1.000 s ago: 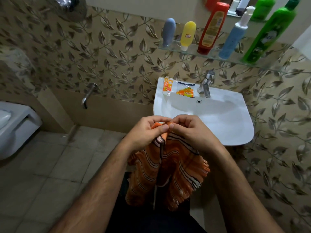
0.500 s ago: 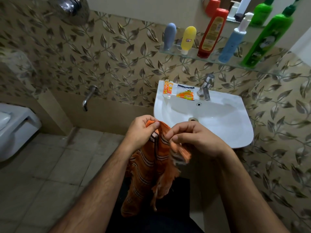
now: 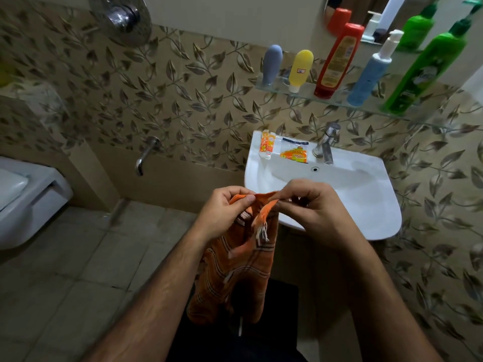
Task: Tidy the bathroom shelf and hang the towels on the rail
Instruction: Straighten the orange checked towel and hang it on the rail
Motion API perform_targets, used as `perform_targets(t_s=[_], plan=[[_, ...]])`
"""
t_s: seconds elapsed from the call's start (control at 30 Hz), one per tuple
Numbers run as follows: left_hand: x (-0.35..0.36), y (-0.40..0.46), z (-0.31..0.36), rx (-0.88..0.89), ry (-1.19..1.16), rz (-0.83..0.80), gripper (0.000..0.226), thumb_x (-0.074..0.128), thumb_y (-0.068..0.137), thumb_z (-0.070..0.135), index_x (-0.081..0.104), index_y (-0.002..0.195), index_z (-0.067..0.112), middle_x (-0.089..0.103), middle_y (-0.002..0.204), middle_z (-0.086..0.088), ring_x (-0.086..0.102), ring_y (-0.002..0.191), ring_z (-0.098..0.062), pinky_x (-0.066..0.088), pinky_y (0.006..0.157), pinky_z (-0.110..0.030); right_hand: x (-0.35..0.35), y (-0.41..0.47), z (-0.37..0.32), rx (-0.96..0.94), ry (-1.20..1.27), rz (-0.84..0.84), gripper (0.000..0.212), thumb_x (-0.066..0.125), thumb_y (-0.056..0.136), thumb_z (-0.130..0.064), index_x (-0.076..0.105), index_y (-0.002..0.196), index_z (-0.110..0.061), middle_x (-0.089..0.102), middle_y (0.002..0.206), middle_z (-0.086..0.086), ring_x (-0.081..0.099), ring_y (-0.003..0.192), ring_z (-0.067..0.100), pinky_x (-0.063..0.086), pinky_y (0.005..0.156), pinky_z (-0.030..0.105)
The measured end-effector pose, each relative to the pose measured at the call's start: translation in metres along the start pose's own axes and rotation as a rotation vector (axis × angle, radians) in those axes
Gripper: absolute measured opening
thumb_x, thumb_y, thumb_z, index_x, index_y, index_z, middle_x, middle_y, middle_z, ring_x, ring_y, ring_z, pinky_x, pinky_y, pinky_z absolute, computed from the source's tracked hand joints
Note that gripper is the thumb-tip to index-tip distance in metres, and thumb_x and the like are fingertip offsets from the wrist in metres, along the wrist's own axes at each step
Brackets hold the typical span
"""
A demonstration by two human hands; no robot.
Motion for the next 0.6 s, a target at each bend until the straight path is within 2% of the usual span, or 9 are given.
perform_targets(t_s=[0.1,0.17,0.23,0.33,0.43,0.53,0.6], plan=[[-0.003,-0.001,-0.002,-0.016,-0.031,0.048,0.016,0.066,0.090,0.022,0.077,0.099,0.015,0.077,0.091,0.000,0.071,0.088,-0.012,0.054,0.085,-0.027,-0.010,-0.002,-0.001,-0.059,-0.070,0.025,0.004,0.074,0.085,-0.020,0.076,0.082,-0.023,0.065,0.102,-0.007,0.060,0.099,0.011,0.044,0.077,0.019],[-0.007,-0.002,-0.003,-0.038,-0.046,0.119,0.014,0.067,0.089,0.024,0.077,0.096,0.016,0.077,0.087,0.000,0.071,0.082,-0.010,0.054,0.077,-0.023,-0.009,-0.006,0.001,-0.034,0.096,-0.030,0.009,0.070,0.087,-0.018,0.073,0.082,-0.011,0.072,0.090,0.002,0.068,0.088,0.016,0.053,0.078,0.030],[-0.011,-0.003,-0.004,-0.056,-0.057,0.172,0.013,0.069,0.088,0.025,0.078,0.093,0.017,0.077,0.084,0.002,0.072,0.080,-0.009,0.055,0.074,-0.022,-0.003,-0.008,-0.001,0.001,0.274,-0.070,0.012,0.067,0.086,-0.016,0.070,0.081,-0.005,0.073,0.080,0.012,0.071,0.076,0.025,0.058,0.071,0.039],[-0.015,-0.005,-0.003,-0.074,-0.074,0.183,0.007,0.076,0.082,0.019,0.078,0.086,0.014,0.076,0.080,-0.003,0.073,0.078,-0.016,0.058,0.075,-0.031,0.017,-0.006,-0.009,0.029,0.323,-0.171,0.006,0.069,0.085,-0.007,0.073,0.083,-0.005,0.074,0.081,0.014,0.072,0.077,0.028,0.059,0.070,0.036],[-0.015,-0.009,-0.008,-0.134,-0.186,0.218,0.008,0.078,0.077,0.013,0.074,0.080,0.007,0.073,0.072,-0.008,0.069,0.065,-0.019,0.058,0.064,-0.031,0.034,-0.005,-0.017,0.032,0.267,-0.248,0.004,0.072,0.085,-0.004,0.075,0.087,-0.002,0.075,0.083,0.012,0.072,0.080,0.027,0.059,0.074,0.037],[-0.010,-0.013,-0.016,-0.209,-0.374,0.239,0.009,0.075,0.079,0.014,0.071,0.077,0.006,0.071,0.069,-0.011,0.066,0.060,-0.021,0.054,0.063,-0.032,0.037,-0.001,-0.014,0.106,0.236,-0.156,0.001,0.075,0.082,-0.006,0.076,0.082,-0.005,0.075,0.078,0.009,0.072,0.074,0.021,0.059,0.069,0.031],[-0.006,-0.015,-0.017,-0.242,-0.450,0.230,0.013,0.068,0.085,0.014,0.069,0.079,0.002,0.069,0.065,-0.010,0.064,0.056,-0.019,0.054,0.057,-0.027,0.038,0.002,-0.002,0.180,0.169,-0.039,0.006,0.078,0.080,-0.012,0.075,0.075,-0.010,0.074,0.071,0.006,0.070,0.066,0.020,0.056,0.063,0.034]])
Point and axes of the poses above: each hand's wrist, its own y-axis towards the middle knuckle, its own x-axis out of the palm, z = x × y, the point moved 8 cm from there along y, towards the middle knuckle
